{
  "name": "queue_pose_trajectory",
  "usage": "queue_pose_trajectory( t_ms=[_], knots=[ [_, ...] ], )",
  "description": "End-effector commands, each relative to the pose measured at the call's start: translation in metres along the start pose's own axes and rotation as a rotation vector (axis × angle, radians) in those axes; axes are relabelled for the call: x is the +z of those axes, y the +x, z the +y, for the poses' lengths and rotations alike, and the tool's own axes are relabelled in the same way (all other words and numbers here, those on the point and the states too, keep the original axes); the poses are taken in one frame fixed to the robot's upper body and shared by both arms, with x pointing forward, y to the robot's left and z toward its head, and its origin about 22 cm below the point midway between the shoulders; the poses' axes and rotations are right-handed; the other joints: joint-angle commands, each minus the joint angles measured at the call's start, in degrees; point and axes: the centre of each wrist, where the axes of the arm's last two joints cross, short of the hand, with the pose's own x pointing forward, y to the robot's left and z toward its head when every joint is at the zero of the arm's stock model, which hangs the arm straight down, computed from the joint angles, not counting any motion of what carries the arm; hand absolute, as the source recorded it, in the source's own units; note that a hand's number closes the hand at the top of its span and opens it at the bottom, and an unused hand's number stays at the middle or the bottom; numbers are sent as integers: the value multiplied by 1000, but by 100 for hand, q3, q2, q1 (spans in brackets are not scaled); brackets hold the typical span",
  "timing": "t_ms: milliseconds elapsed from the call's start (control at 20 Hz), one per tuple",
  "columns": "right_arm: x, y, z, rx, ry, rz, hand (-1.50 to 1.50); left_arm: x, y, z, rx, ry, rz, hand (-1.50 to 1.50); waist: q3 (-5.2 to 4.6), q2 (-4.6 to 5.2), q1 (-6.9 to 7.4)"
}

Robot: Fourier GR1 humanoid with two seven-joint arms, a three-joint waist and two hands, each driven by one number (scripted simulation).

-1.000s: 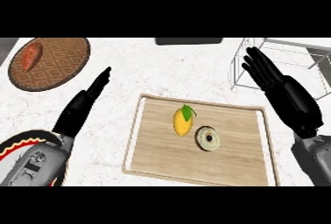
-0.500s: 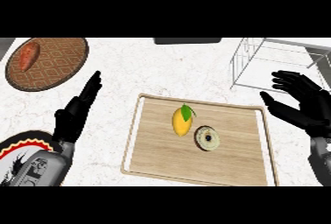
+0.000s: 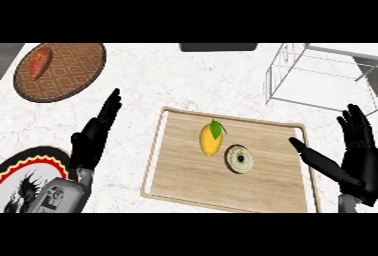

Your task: Pick the cupcake from the tray and place it in the tiered shelf

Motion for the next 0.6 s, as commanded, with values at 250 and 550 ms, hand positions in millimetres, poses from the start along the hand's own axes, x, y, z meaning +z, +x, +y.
queue_pose_trajectory(
  t_ms=[250,550],
  knots=[
    [24,50,-9,214,350,30,-150,-4,-16,-1,5,7,2,0,-17,-3,14],
    [9,115,-7,408,442,103,-150,0,-7,11,-14,0,-11,0,-21,-9,90]
  ],
)
